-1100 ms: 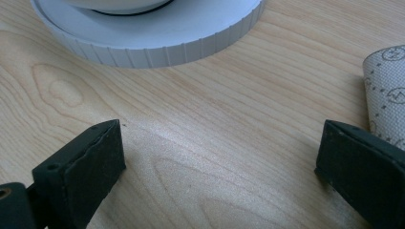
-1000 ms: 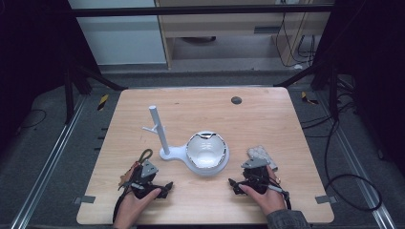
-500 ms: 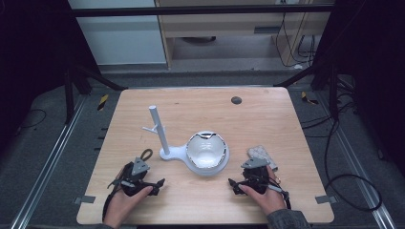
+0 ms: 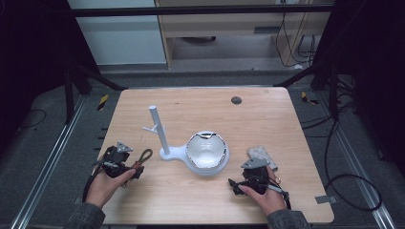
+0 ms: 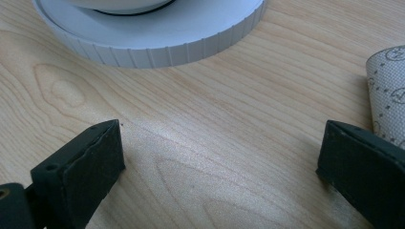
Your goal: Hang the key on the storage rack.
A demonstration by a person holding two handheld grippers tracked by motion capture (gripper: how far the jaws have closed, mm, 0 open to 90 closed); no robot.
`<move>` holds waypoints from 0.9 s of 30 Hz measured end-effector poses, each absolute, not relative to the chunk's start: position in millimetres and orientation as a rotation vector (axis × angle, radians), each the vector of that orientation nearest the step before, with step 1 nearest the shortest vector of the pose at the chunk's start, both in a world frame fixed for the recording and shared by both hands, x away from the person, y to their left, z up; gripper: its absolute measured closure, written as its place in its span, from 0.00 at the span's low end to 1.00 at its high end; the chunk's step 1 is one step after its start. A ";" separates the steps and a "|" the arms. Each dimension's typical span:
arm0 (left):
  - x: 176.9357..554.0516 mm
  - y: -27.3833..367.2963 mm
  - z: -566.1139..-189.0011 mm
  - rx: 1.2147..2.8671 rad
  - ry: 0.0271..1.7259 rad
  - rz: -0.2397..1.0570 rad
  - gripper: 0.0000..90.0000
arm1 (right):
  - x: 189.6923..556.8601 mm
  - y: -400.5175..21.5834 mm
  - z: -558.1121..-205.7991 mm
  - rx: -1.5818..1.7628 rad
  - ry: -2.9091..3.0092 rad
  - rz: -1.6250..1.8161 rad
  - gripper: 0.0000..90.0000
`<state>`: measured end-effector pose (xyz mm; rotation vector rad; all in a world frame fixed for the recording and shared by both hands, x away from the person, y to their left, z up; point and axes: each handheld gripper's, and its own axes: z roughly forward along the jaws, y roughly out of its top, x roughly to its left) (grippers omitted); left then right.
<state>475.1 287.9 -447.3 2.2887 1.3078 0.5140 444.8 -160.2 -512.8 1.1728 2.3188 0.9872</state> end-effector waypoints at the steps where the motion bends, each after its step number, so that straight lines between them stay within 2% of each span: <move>1: 475.9 288.4 -446.1 2.286 1.311 0.513 0.15 | 444.9 -160.2 -512.8 1.172 2.319 0.987 0.02; 4: 478.7 289.1 -441.1 2.300 1.313 0.514 0.19 | 444.9 -160.2 -512.8 1.172 2.319 0.987 0.02; 6: 481.3 290.6 -437.6 2.311 1.318 0.495 0.28 | 444.9 -160.2 -512.9 1.172 2.319 0.987 0.02; 9: 484.9 292.3 -436.4 2.337 1.333 0.483 0.35 | 444.7 -160.1 -512.9 1.169 2.321 0.988 0.02; 17: 494.6 297.3 -437.9 2.361 1.366 0.401 0.47 | 445.1 -160.4 -512.9 1.164 2.325 0.988 0.02; 21: 498.1 292.5 -442.8 2.408 1.334 0.367 0.51 | 445.1 -160.4 -512.9 1.164 2.325 0.988 0.02; 27: 500.9 288.2 -451.9 2.468 1.320 0.339 0.50 | 444.7 -160.1 -512.9 1.169 2.324 0.990 0.02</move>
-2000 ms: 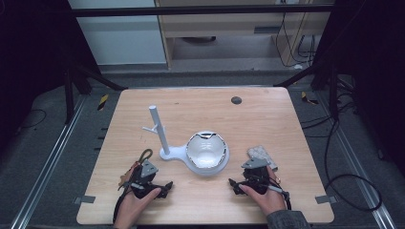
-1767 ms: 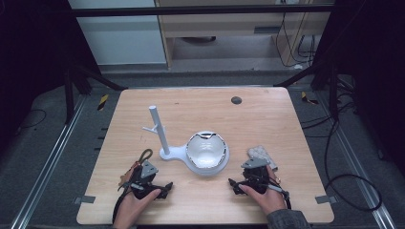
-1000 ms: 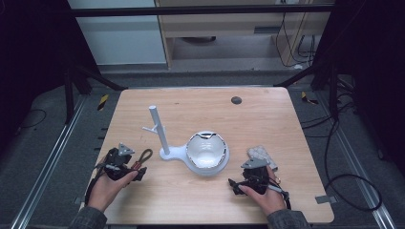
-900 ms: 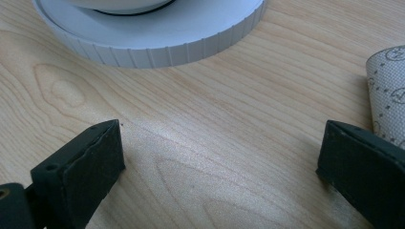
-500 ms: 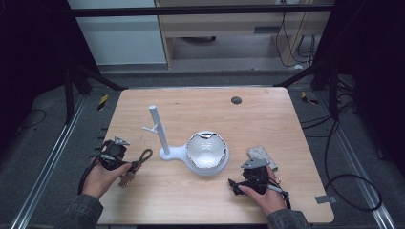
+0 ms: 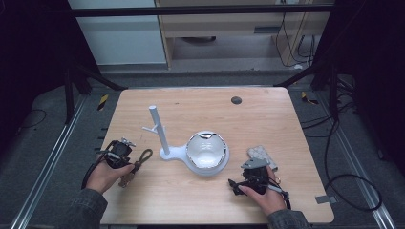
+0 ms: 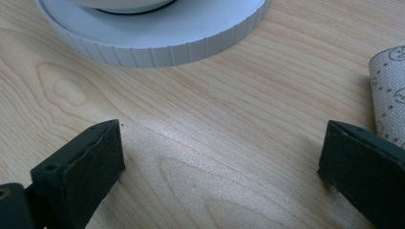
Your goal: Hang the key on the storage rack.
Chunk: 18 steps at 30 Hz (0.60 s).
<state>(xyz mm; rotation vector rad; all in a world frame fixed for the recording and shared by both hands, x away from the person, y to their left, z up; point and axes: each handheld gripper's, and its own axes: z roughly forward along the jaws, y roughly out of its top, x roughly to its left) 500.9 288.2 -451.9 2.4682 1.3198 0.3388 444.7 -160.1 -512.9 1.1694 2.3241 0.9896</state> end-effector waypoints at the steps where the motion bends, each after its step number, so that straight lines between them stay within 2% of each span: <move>1: 501.4 288.4 -453.2 2.471 1.321 0.335 0.51 | 444.8 -160.2 -512.9 1.166 2.324 0.988 0.02; 18: 506.3 290.7 -464.5 2.474 1.359 0.278 0.59 | 444.6 -160.0 -512.8 1.167 2.326 0.989 0.02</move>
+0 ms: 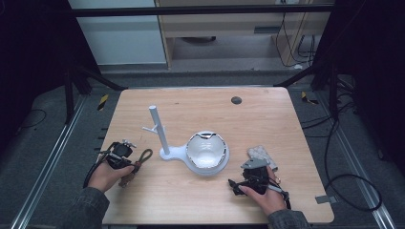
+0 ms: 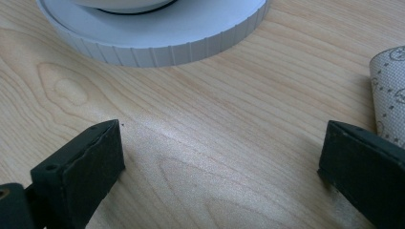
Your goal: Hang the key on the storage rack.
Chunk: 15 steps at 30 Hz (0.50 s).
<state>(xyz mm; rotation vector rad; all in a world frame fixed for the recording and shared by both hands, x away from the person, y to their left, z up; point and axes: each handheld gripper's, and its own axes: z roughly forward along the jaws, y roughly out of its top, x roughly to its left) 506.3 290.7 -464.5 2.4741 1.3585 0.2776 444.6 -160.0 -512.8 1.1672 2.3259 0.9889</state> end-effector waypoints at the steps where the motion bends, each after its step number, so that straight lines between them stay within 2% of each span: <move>1: 505.9 289.7 -464.8 2.469 1.363 0.269 0.59 | 444.5 -159.9 -512.8 1.168 2.327 0.991 0.01; 6: 508.5 289.7 -465.6 2.475 1.369 0.274 0.63 | 444.6 -160.0 -512.8 1.163 2.328 0.989 0.02; 10: 508.5 287.4 -466.4 2.495 1.357 0.275 0.71 | 444.6 -160.0 -512.8 1.163 2.328 0.989 0.02; 15: 504.5 285.9 -460.5 2.470 1.346 0.311 0.73 | 444.4 -160.1 -512.7 1.160 2.331 0.990 0.02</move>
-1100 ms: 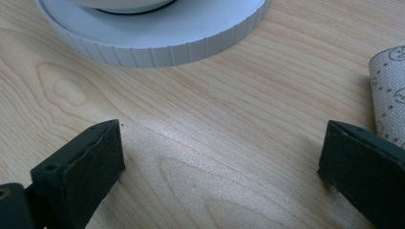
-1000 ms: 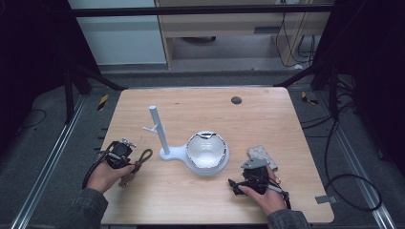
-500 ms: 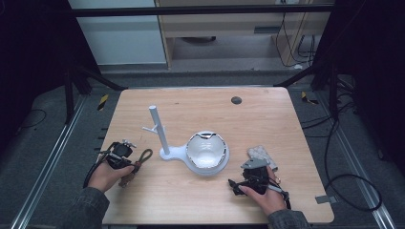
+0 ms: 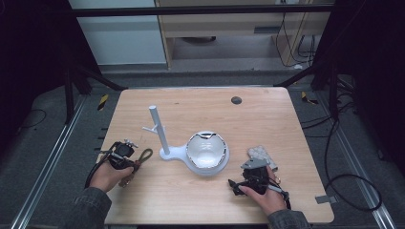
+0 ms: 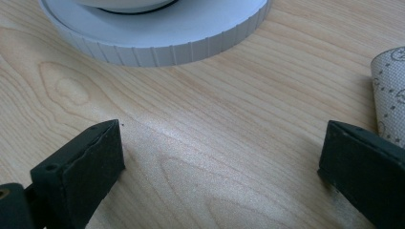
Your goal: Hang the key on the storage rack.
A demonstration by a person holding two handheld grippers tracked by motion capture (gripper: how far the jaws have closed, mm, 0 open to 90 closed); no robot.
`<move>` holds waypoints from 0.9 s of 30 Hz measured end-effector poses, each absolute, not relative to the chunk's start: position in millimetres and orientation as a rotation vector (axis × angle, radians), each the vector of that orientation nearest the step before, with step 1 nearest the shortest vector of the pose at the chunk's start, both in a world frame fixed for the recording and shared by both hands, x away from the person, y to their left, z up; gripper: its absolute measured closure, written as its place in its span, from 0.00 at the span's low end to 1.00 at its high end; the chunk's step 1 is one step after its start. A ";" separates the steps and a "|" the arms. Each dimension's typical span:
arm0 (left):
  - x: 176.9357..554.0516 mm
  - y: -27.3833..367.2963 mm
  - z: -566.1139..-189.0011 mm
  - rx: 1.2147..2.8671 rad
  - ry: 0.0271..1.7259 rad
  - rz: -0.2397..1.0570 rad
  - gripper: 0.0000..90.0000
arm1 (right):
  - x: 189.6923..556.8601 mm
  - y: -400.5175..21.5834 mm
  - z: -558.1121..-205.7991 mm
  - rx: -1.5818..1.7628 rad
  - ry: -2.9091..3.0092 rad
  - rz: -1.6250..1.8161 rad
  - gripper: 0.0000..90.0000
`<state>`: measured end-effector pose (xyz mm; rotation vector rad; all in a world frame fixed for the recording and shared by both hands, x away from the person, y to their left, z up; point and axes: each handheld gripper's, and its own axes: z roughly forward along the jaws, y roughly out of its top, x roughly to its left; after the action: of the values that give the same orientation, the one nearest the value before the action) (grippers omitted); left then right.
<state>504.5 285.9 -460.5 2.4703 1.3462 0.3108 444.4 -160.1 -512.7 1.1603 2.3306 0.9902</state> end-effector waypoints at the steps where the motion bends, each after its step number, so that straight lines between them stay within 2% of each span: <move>1: 502.7 286.3 -458.1 2.464 1.336 0.321 0.73 | 444.4 -160.1 -512.7 1.160 2.331 0.990 0.02; 9: 475.7 290.2 -448.2 2.292 1.282 0.377 0.73 | 444.4 -160.1 -512.8 1.159 2.331 0.990 0.01; 27: 417.6 283.9 -422.3 2.004 1.112 0.603 0.73 | 449.2 -158.1 -513.2 1.160 2.329 0.989 0.00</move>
<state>417.6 283.9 -422.3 2.0042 1.1122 0.6031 449.2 -158.1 -513.2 1.1596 2.3291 0.9889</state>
